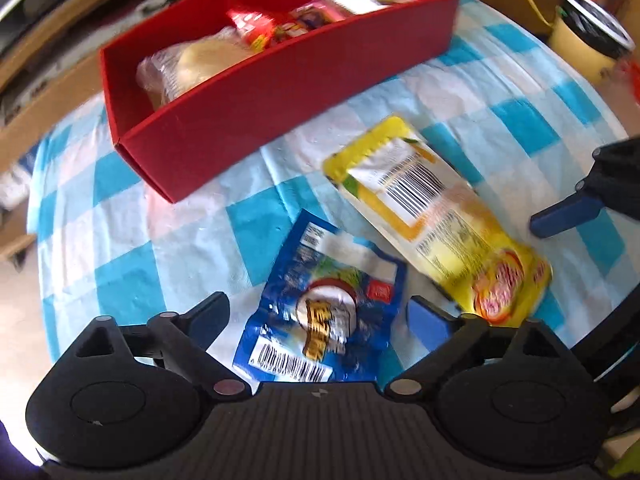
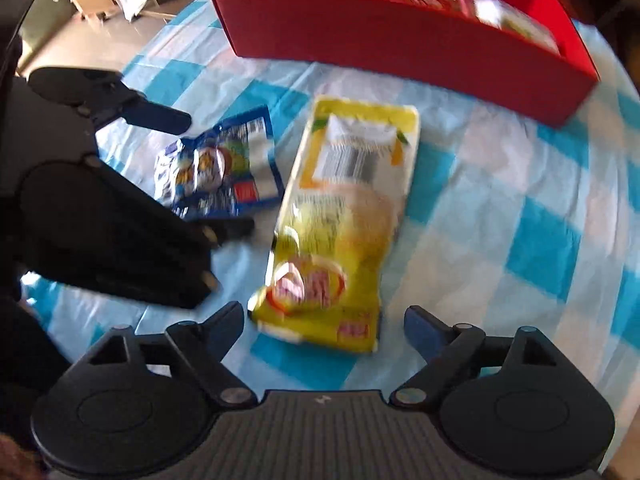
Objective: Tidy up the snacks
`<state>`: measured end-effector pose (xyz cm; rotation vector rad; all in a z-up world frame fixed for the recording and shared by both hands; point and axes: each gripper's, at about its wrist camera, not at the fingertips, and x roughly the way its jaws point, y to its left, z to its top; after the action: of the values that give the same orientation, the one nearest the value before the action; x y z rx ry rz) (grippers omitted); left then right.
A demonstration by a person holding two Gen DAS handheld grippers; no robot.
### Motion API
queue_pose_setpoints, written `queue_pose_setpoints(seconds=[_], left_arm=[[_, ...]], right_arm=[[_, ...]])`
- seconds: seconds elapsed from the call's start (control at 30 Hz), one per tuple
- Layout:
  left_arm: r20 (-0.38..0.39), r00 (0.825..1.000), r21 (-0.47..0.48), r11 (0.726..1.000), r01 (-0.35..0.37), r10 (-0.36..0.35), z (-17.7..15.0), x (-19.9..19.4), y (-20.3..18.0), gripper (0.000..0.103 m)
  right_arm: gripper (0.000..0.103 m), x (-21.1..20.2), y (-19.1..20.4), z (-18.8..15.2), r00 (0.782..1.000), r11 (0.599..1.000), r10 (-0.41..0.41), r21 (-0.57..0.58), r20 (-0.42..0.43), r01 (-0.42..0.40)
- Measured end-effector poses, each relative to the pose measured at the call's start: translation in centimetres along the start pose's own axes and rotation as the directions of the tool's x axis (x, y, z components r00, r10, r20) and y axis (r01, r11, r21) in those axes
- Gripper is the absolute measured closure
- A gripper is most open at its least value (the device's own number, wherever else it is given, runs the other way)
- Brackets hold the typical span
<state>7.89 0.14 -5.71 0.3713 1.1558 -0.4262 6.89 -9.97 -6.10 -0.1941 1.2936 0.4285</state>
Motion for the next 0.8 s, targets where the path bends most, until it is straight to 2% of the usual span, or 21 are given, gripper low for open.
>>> queue_pose_setpoints(seconds=[0.03,0.07,0.1,0.2,0.33,0.43,0.6,0.8], left_arm=[[-0.013,1.000,-0.028,1.000,0.012,-0.013,0.2,0.1,0.4,0.008],[-0.008,1.000,-0.031,0.999,0.012,-0.012,0.2,0.0,0.6,0.013],[0.001,1.000,-0.028,0.999,0.017,-0.017,0.1,-0.2,0.6,0.021],[0.018,1.000,-0.027,0.999,0.025,-0.025,-0.2,-0.6,0.7,0.024],[0.026,0.999,-0.041,0.999,0.028,-0.027,-0.3,-1.0,0.7,0.025],[0.033,0.999,-0.081,0.996,0.045,-0.042,-0.3,-1.3,1.1,0.025],[0.054,0.998,-0.150,0.987,0.049,-0.042,-0.7,-2.0,1.7,0.025],[0.100,0.993,-0.273,0.958,0.091,-0.066,-0.8,-3.1,3.0,0.026]], right_arm=[[0.026,-0.2,0.0,0.0,1.000,1.000,-0.011,-0.021,-0.001,0.011],[0.030,-0.5,-0.2,-0.3,1.000,0.999,-0.010,-0.039,-0.005,0.010],[0.030,-0.7,-0.7,-0.6,1.000,0.999,-0.005,-0.043,-0.021,0.004],[0.033,-1.1,-2.3,-1.9,0.998,1.000,-0.001,-0.009,-0.058,0.001],[0.039,-2.5,-4.3,-2.9,0.996,0.991,0.081,0.104,-0.022,-0.078],[0.039,-3.7,-5.2,-3.0,0.994,0.984,0.108,0.142,0.027,-0.110],[0.039,-4.3,-5.9,-3.2,0.989,0.973,0.140,0.177,0.055,-0.148],[0.040,-5.8,-7.2,-3.4,0.974,0.949,0.192,0.232,0.117,-0.215]])
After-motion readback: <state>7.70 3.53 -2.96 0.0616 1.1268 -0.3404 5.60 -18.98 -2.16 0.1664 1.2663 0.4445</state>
